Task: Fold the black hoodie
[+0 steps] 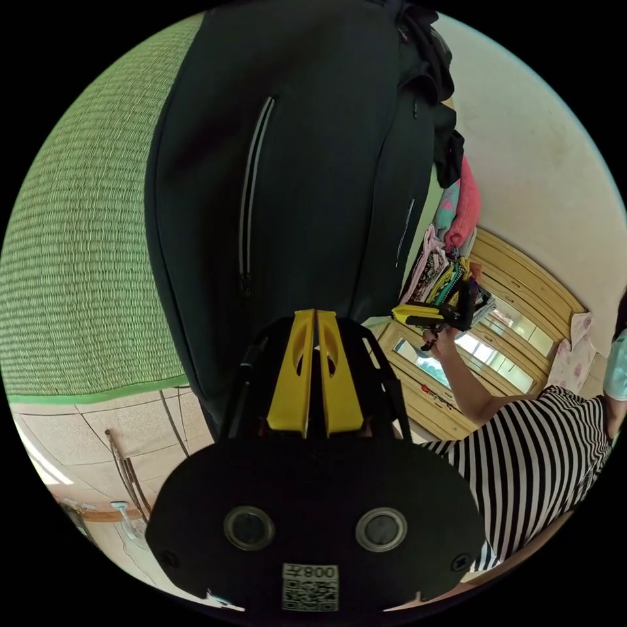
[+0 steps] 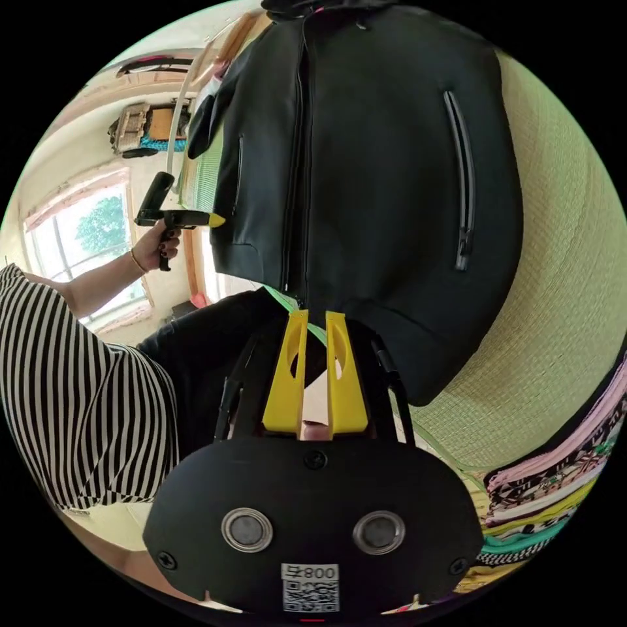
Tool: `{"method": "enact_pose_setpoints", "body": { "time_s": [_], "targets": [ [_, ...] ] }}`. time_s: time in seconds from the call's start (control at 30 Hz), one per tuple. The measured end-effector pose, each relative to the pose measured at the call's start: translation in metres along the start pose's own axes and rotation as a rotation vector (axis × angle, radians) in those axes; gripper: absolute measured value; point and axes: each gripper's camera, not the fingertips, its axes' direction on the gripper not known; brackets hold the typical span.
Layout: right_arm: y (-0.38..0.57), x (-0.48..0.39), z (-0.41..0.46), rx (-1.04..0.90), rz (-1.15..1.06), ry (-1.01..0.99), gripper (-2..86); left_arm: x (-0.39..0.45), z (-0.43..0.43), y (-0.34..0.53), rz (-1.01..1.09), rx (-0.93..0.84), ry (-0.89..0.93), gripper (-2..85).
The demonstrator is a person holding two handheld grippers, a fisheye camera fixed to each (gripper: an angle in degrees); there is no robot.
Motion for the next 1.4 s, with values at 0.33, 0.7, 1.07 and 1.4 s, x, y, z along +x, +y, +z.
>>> {"method": "enact_pose_setpoints", "body": {
  "time_s": [0.33,0.7,1.07,1.4],
  "targets": [
    [-0.11,-0.027,-0.056,0.192,-0.123,0.302,6.4,0.032,-0.021,0.001,0.099,0.105,-0.019,0.3],
    [-0.205,0.015,-0.156,0.402,0.095,0.56,5.3,0.038,-0.168,-0.03,-0.011,0.634,-0.289,0.0],
    [-0.215,0.018,-0.125,0.352,0.09,0.702,3.3,0.03,-0.207,-0.041,-0.211,0.6,-0.551,0.0],
    [-0.219,0.022,-0.129,0.306,0.118,0.616,1.3,0.05,-0.221,-0.039,-0.23,0.624,-0.529,0.0]
  ]
}}
